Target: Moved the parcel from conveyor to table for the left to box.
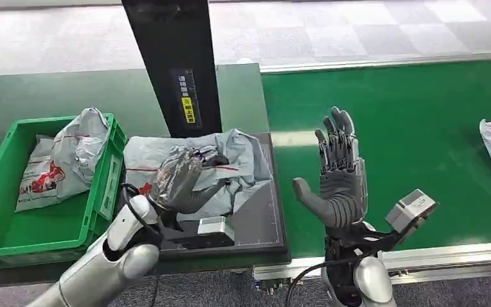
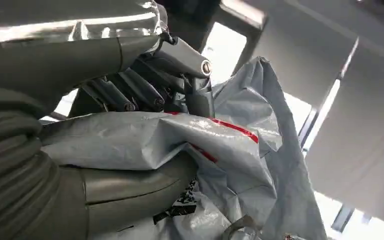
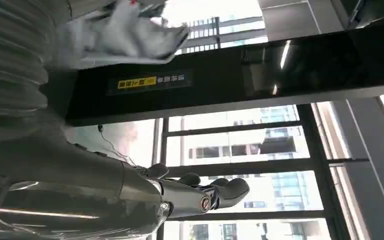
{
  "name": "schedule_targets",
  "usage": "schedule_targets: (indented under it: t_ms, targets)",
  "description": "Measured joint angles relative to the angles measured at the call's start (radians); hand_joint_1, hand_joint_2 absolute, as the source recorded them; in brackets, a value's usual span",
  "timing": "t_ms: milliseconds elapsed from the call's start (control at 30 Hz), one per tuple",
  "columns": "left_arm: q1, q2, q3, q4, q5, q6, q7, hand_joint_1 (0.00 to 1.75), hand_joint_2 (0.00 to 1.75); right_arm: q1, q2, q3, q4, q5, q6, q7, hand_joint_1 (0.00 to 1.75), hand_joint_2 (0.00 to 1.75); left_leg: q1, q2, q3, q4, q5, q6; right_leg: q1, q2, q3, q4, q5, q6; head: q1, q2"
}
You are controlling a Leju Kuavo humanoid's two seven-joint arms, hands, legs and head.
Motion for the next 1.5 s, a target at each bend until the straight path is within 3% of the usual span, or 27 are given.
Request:
schedule_targets:
  t_ms: [367, 633, 900, 1267, 1500]
  targets:
    - [0.09, 0.025, 0.259, -0.274, 0.158, 0.164, -0.069, 1.75, 1.75, 0.058, 0.0, -0.008, -0.042, 0.0, -0.033, -0.021, 0.0, 1.75, 0.0, 0.0, 0.0, 0.0, 0.0, 0.0, 0.0, 0.0, 0.0, 0.0, 0.0, 0.0, 0.0, 0.0]
    - [0.106, 0.022, 0.452, -0.292, 0.198, 0.117, -0.029, 1.75, 1.75, 0.063, 0.0, -0.021, -0.047, -0.007, -0.031, -0.021, 0.0, 1.75, 0.0, 0.001, 0.001, 0.0, 0.0, 0.0, 0.0, 0.001, 0.0, 0.0, 0.0, 0.0, 0.0, 0.0]
    - [0.038, -0.019, 0.512, -0.091, 0.119, 0.033, 0.035, 1.75, 1.75, 0.029, 0.0, -0.022, -0.047, -0.013, -0.032, 0.01, 0.0, 1.75, 0.0, 0.001, 0.001, 0.0, 0.001, 0.0, 0.0, 0.0, 0.0, 0.0, 0.0, 0.0, 0.0, 0.0]
    - [-0.076, -0.052, 0.571, 0.206, 0.021, 0.084, 0.086, 1.75, 1.75, 0.025, 0.0, -0.023, -0.045, -0.014, -0.031, 0.027, 0.0, 1.75, 0.0, 0.001, 0.0, 0.0, 0.001, 0.0, 0.0, 0.001, -0.001, 0.0, 0.0, 0.0, 0.0, 0.0]
    - [-0.132, -0.053, 0.649, 0.294, 0.045, 0.117, 0.065, 1.75, 1.75, 0.021, -0.001, -0.023, -0.035, -0.014, -0.033, 0.03, 0.0, 1.75, 0.0, 0.001, 0.0, 0.0, 0.001, 0.0, 0.0, 0.001, -0.001, 0.0, 0.0, 0.0, 0.0, 0.0]
